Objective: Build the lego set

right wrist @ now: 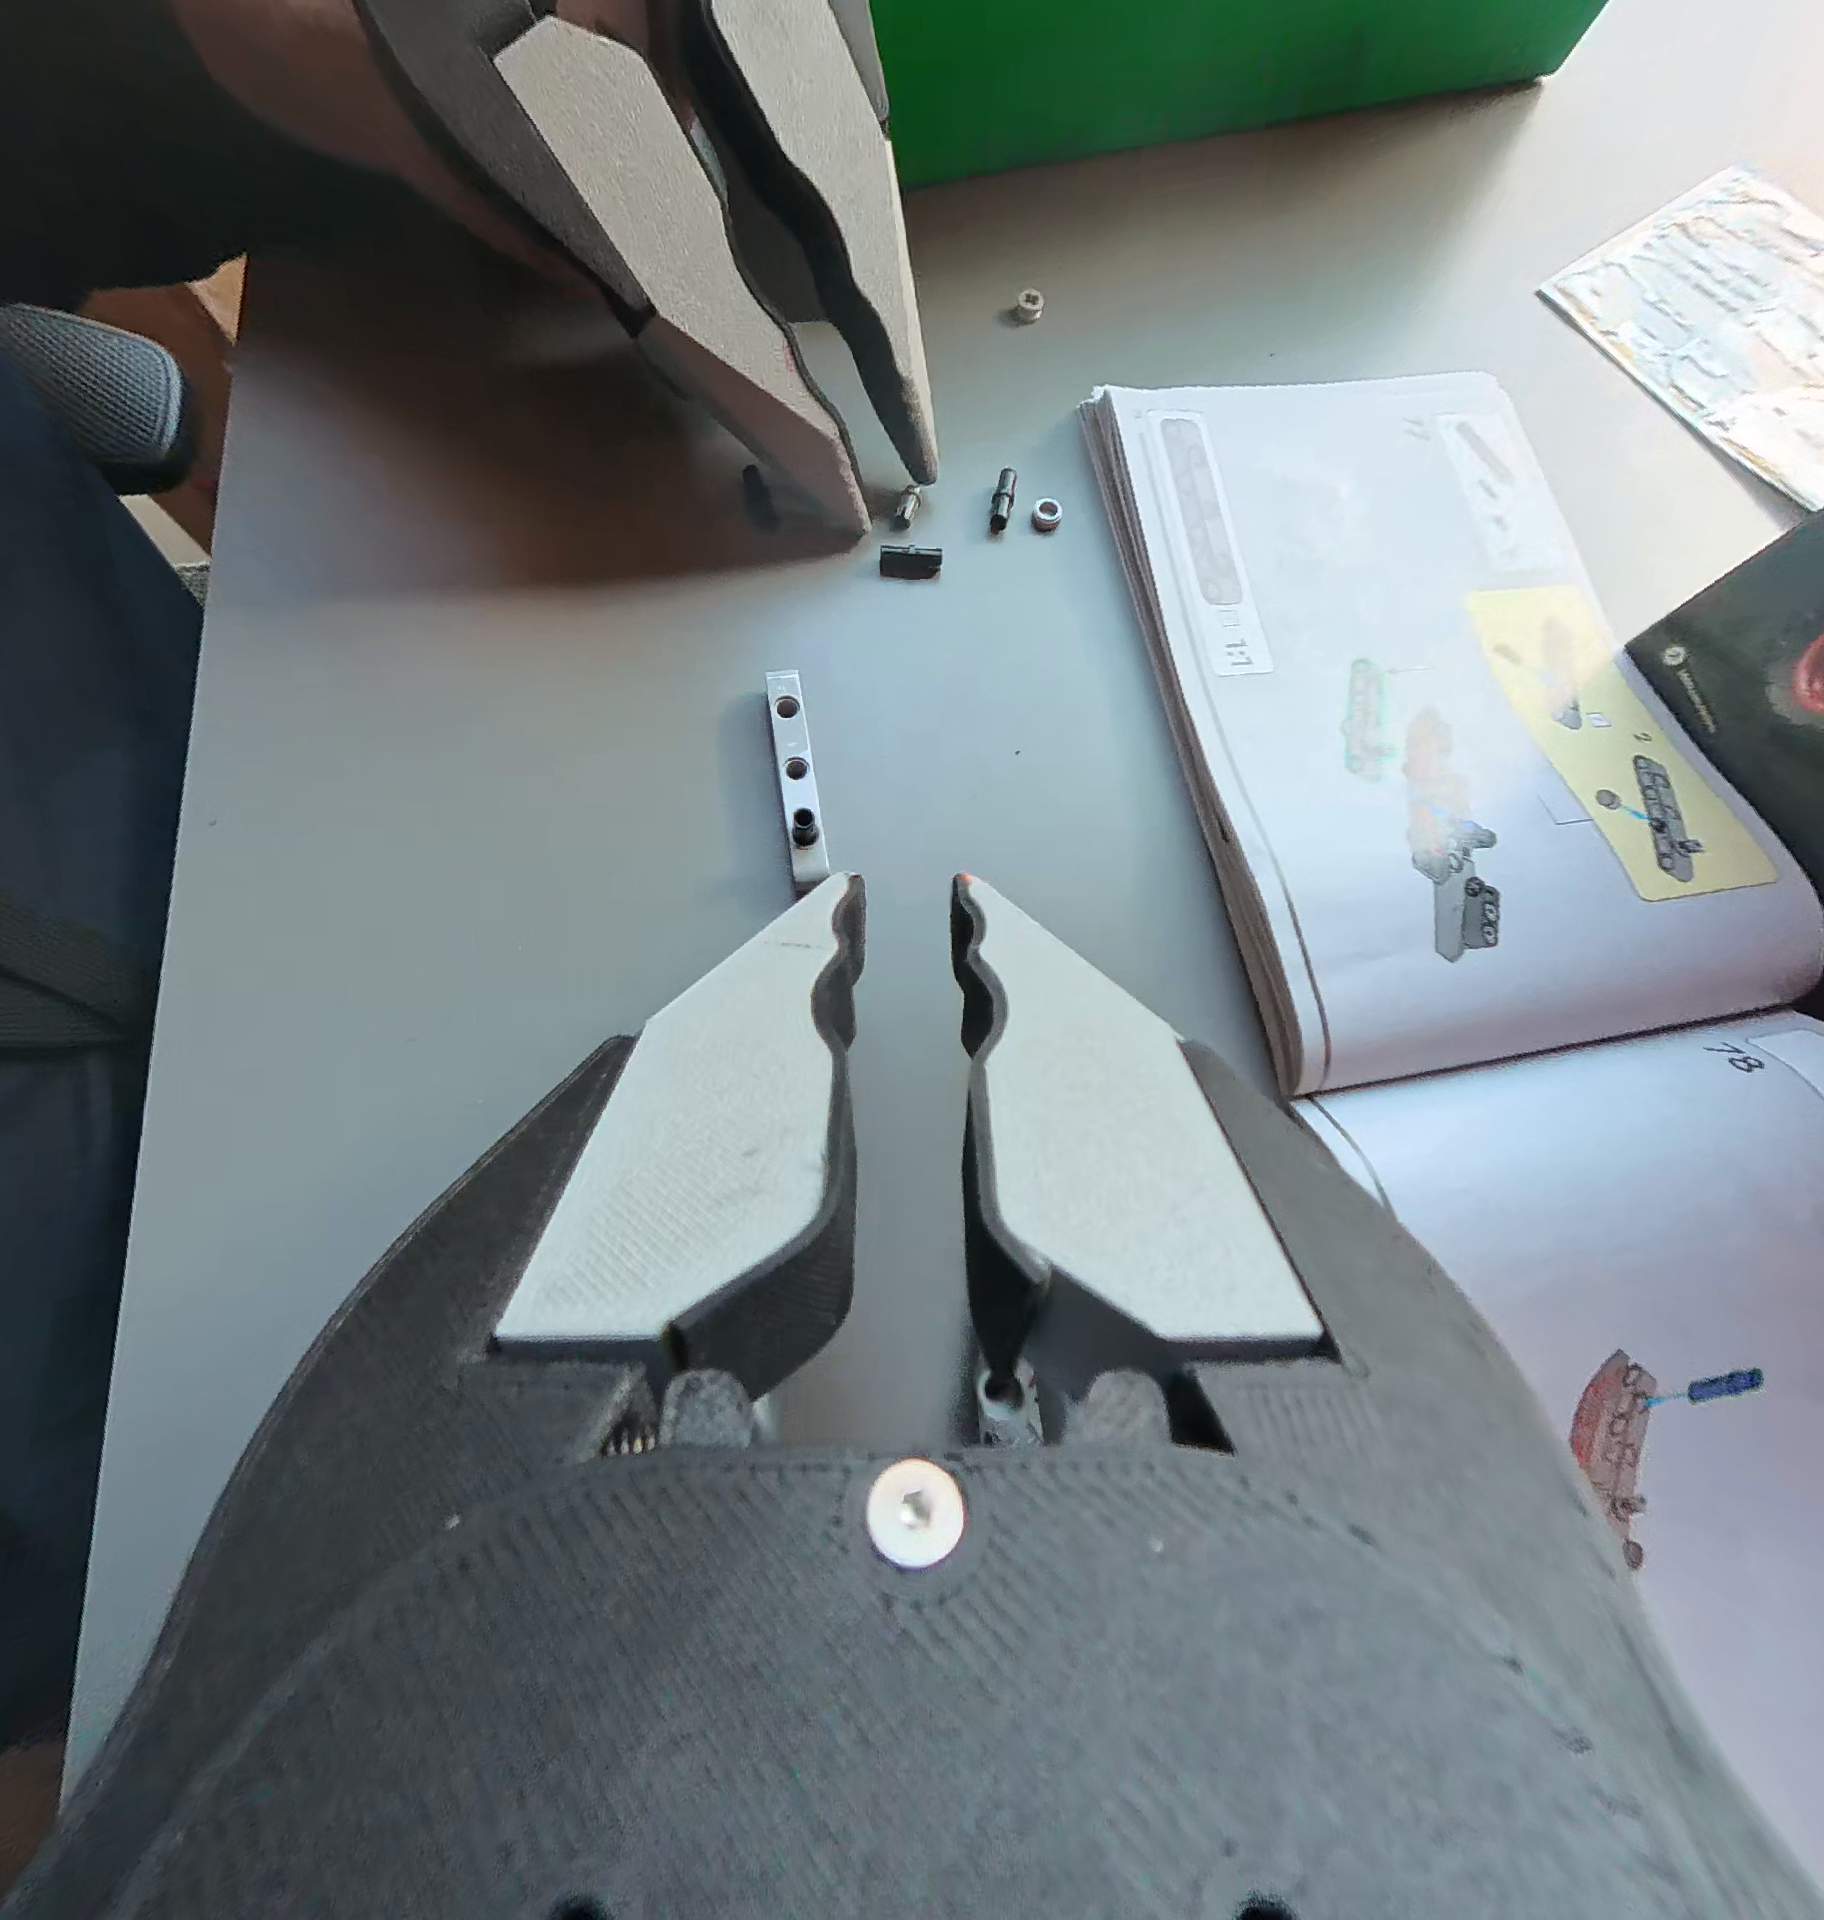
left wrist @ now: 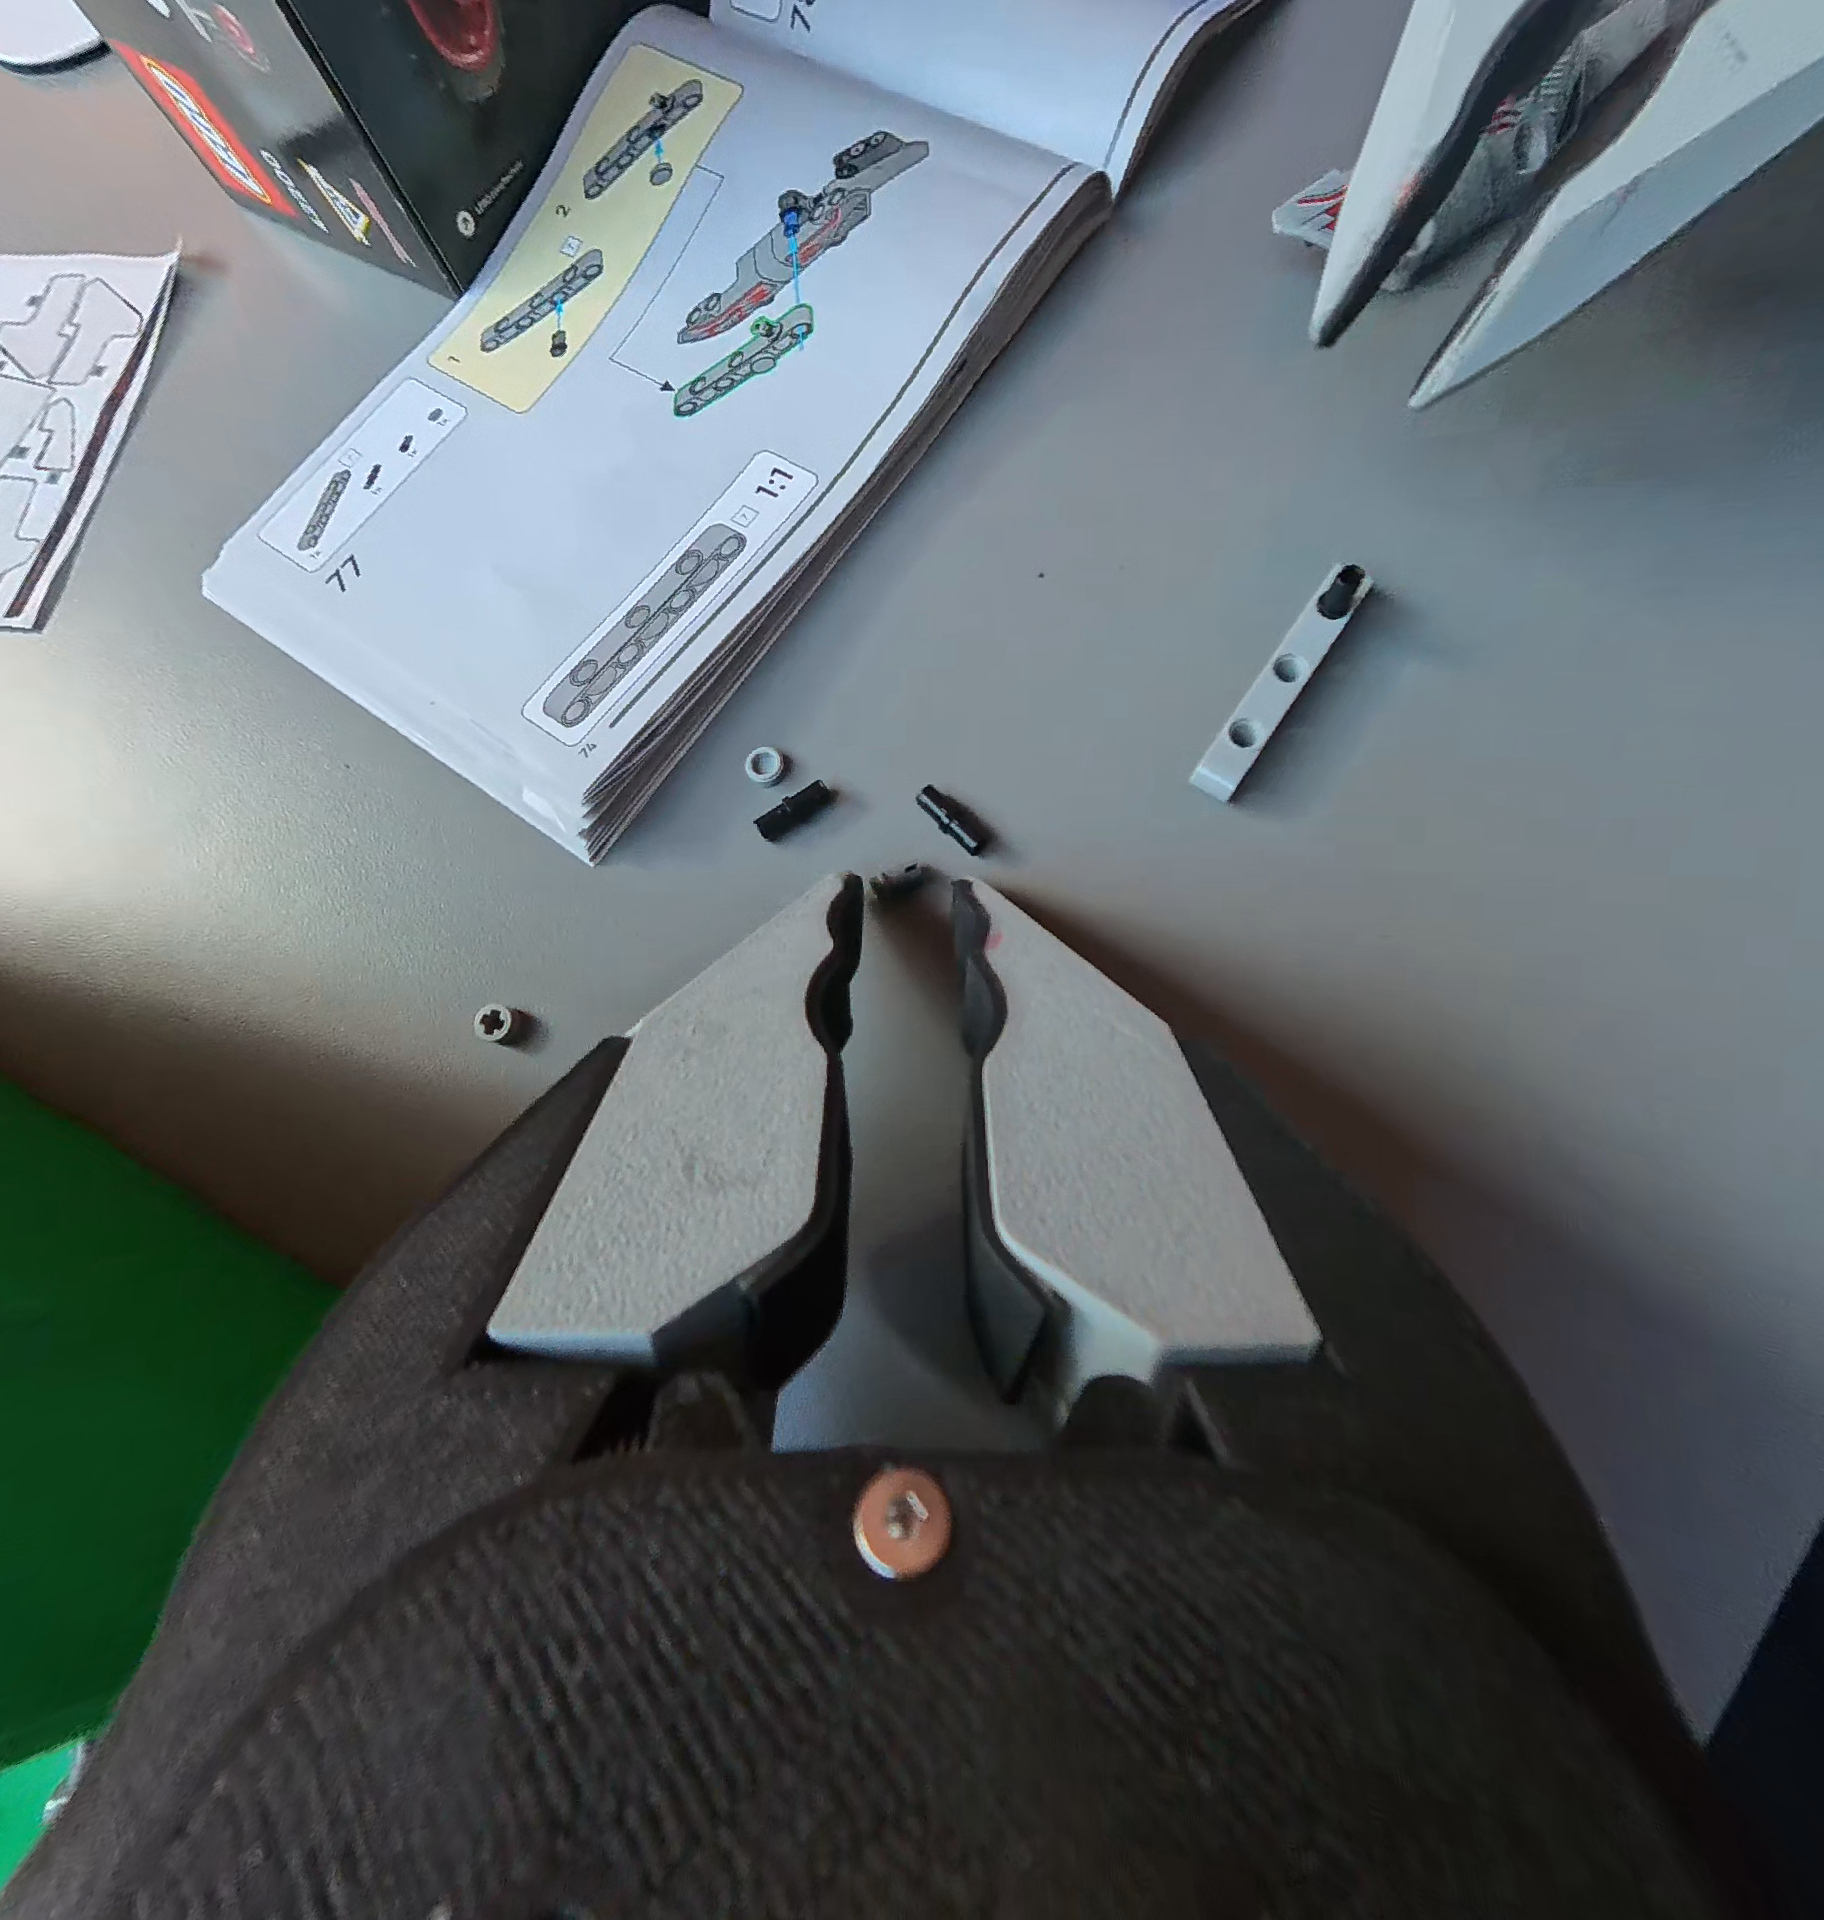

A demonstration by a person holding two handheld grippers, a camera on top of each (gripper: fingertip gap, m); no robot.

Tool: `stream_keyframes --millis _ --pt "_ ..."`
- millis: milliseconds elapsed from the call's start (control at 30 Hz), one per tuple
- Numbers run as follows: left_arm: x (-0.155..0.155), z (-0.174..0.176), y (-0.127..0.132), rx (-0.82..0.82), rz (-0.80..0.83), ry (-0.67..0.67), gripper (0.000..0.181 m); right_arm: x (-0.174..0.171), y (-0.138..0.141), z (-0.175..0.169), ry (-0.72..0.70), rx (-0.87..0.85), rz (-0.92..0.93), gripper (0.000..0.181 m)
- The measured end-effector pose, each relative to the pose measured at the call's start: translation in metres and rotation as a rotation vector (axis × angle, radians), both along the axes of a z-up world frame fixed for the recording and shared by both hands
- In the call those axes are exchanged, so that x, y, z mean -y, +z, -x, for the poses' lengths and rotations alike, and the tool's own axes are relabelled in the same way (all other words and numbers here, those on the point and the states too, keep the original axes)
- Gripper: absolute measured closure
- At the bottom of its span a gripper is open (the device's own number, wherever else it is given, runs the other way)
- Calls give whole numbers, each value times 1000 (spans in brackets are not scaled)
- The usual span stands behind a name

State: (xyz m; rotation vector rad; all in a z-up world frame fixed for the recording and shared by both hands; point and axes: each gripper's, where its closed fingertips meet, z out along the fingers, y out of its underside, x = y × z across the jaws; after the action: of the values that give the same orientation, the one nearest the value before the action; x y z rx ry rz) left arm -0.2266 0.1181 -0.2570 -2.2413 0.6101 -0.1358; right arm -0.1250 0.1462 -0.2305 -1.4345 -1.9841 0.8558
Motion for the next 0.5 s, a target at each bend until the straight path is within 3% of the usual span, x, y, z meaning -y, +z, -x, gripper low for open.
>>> stream_keyframes --millis 500 --pt "1 -3 1 43 15 -23 169 -22 5 -1 -56 -48 -5 170"
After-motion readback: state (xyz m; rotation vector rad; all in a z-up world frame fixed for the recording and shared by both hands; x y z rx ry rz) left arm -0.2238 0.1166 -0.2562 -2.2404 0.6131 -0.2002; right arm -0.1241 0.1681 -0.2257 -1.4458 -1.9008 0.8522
